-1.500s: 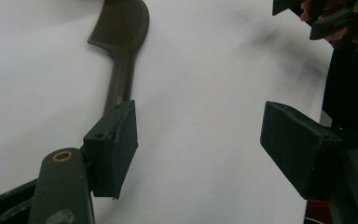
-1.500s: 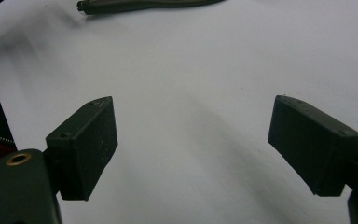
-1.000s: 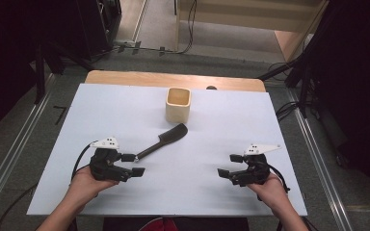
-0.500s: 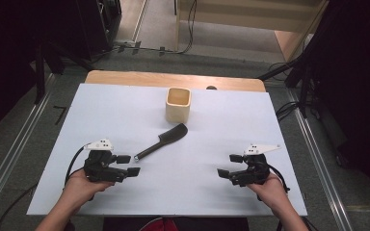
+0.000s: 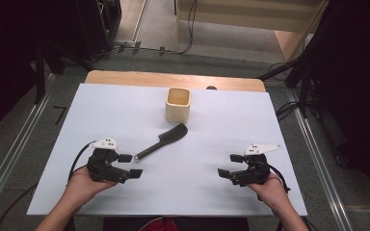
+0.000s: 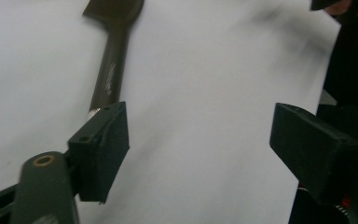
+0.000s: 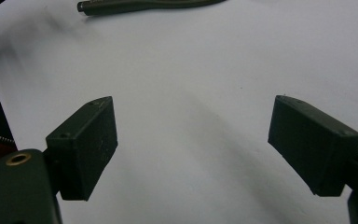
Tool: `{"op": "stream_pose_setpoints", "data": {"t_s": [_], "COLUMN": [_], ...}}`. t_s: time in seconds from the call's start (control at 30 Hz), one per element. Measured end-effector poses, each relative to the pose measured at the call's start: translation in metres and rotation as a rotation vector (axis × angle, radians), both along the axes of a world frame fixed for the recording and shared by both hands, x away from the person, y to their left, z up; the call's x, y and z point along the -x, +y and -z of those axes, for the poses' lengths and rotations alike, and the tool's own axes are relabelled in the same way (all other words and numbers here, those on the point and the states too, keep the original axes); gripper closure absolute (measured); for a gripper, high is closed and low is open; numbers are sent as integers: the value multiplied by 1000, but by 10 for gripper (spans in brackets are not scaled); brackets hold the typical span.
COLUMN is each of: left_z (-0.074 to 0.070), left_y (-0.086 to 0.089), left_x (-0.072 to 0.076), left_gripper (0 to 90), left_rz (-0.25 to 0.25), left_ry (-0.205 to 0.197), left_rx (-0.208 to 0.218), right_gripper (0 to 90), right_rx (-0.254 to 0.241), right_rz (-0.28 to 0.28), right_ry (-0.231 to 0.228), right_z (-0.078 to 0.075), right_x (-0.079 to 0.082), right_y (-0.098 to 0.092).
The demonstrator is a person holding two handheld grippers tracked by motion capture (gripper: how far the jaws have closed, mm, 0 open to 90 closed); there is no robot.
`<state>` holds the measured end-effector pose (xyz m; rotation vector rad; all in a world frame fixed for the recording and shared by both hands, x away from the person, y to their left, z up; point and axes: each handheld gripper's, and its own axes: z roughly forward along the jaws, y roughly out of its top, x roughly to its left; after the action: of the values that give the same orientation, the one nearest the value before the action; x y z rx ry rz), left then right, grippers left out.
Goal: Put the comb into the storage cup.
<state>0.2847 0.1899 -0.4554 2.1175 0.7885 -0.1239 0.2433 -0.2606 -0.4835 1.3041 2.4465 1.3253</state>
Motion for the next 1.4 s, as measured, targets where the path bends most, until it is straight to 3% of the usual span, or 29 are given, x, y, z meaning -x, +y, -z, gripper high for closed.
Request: {"op": "stream_pose_setpoints", "data": {"t_s": [0.13,0.3,0.6,0.8,1.03,1.1,1.4], "left_z": [-10,-15,-25,-25,-20,-19,-12], "left_y": [-5,-4,-9,-13,-22,-26,-29], "left_x": [-7,-14,-36,-50,-66,-71,-72], "left_gripper": [200,219,219,220,224,229,243], "left_rz": [13,3,-8,-3,-15,-15,-22], "left_ry": [-30,-10,-60,-61,-63,-57,-55], "left_rx": [26,53,12,16,-34,-31,-46], "right_gripper": [138,138,138,138,138,138,138], "right_rx": [1,4,2,4,4,4,6], "right_rz": [2,-1,4,5,5,4,4], "right_ry": [2,1,3,3,2,0,-2], "right_z": [0,1,0,0,0,0,0], "right_x": [0,0,0,0,0,-1,0], "right_y": [0,0,0,0,0,-1,-1]}}
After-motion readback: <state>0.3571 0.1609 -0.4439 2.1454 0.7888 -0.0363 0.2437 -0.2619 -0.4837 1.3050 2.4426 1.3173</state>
